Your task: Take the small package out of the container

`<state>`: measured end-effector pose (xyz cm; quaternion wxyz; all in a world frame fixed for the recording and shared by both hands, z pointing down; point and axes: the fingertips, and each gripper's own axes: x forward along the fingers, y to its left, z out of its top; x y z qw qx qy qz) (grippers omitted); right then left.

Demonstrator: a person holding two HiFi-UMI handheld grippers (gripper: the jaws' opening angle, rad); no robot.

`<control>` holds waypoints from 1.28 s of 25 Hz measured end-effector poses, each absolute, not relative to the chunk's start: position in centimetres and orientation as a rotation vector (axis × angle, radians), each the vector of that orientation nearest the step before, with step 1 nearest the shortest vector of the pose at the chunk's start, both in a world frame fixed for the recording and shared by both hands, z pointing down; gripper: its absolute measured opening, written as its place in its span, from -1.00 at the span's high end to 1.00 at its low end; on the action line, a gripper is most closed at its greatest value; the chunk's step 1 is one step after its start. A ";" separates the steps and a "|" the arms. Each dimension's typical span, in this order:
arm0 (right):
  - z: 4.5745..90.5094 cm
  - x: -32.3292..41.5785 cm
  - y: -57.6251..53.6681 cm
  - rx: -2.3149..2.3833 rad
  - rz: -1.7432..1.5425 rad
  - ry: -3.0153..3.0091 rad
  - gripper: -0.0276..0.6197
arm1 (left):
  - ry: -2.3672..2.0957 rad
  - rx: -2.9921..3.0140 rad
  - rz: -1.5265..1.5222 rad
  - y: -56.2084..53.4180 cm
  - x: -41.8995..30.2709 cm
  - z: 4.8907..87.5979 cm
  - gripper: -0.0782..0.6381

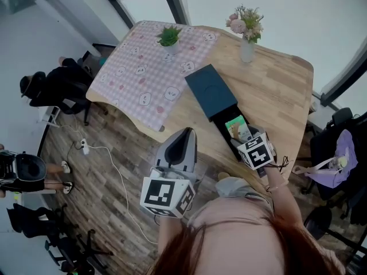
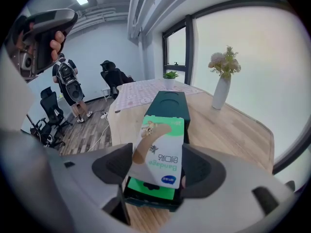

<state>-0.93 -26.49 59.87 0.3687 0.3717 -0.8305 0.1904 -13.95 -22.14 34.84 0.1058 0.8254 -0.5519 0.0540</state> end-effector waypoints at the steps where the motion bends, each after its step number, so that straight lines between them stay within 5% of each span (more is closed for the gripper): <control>1: 59.4 -0.9 -26.4 0.965 0.489 -2.141 -0.06 | -1.623 2.436 0.157 -22.0 -13.9 34.8 0.73; 32: 46.1 -0.6 -21.0 1.240 0.406 -2.397 -0.06 | -1.557 2.524 0.099 -16.0 -13.5 32.9 0.73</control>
